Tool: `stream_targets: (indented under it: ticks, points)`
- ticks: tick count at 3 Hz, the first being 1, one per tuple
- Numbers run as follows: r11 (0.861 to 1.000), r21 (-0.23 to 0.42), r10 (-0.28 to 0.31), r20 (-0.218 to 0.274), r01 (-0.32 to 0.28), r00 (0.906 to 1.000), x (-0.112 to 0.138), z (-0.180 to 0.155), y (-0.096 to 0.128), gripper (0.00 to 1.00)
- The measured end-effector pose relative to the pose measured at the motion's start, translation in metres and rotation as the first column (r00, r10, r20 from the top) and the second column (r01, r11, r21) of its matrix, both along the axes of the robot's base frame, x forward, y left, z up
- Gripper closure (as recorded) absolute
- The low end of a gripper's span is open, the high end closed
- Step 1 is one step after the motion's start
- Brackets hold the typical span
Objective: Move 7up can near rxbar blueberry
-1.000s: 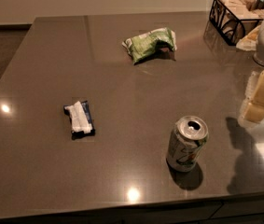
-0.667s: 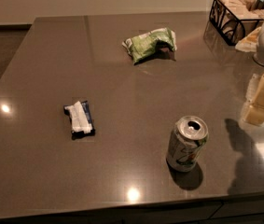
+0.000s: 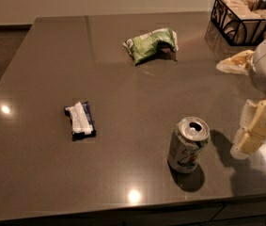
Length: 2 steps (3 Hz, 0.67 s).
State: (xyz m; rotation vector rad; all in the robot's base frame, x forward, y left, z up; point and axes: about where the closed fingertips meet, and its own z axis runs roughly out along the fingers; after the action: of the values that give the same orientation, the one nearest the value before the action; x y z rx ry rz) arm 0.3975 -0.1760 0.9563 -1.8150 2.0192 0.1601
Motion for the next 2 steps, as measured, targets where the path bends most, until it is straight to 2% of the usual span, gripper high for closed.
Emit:
stream_targets:
  ticks: [1,2]
  points:
    - [0.99,0.108,0.087,-0.006,-0.086,0.9962,-0.022,-0.007,0.033,0.0]
    - [0.976,0.169,0.143,0.0,-0.141,0.9898,-0.038,-0.017,0.06,0.0]
